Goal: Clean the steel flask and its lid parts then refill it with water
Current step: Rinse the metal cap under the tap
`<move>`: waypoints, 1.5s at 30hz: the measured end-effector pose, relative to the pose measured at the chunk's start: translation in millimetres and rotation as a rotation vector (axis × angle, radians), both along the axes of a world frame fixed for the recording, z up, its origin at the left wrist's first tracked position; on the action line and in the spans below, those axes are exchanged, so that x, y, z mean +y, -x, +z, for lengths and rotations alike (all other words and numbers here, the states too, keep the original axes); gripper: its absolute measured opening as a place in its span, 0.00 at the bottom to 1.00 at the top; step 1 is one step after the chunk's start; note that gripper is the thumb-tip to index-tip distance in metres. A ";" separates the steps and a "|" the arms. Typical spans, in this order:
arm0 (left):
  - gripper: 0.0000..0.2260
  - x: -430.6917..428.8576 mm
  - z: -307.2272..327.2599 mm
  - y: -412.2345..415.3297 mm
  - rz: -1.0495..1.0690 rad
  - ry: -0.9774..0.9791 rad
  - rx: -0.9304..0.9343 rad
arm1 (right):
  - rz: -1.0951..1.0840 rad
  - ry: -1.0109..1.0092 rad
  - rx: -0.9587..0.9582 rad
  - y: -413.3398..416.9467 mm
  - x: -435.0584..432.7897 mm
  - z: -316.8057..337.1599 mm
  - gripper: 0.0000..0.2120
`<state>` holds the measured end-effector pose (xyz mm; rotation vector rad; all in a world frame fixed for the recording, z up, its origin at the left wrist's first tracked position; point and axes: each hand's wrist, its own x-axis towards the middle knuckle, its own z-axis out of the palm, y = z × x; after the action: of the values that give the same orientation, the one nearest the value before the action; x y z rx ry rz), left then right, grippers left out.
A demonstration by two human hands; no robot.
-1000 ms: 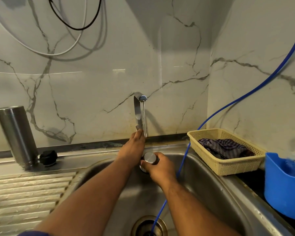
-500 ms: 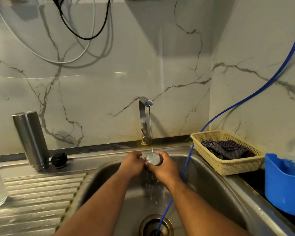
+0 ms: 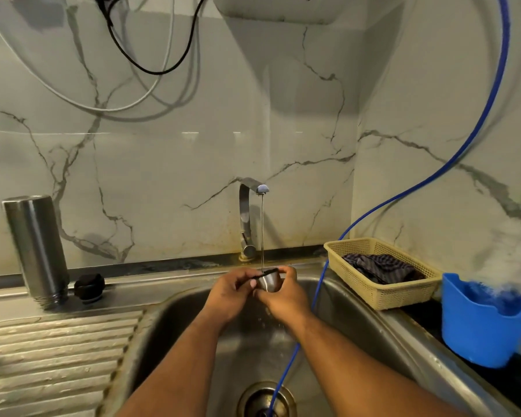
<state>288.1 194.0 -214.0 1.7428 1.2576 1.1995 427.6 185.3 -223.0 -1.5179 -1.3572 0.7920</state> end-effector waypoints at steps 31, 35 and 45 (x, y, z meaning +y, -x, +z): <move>0.12 4.8 -4.3 -17.9 -0.062 0.376 -0.637 | 0.106 -0.044 -0.095 -3.7 11.8 7.1 0.19; 0.13 3.3 -1.0 -19.8 -0.055 0.301 -0.602 | 0.304 0.103 0.069 -4.7 6.9 4.1 0.17; 0.23 11.5 -13.3 -7.7 -0.095 0.175 -0.337 | 0.210 0.146 0.389 -9.2 9.6 12.4 0.20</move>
<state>295.9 205.4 -227.3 1.3898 1.0336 1.2278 436.8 194.8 -210.6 -1.2563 -1.1937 1.2706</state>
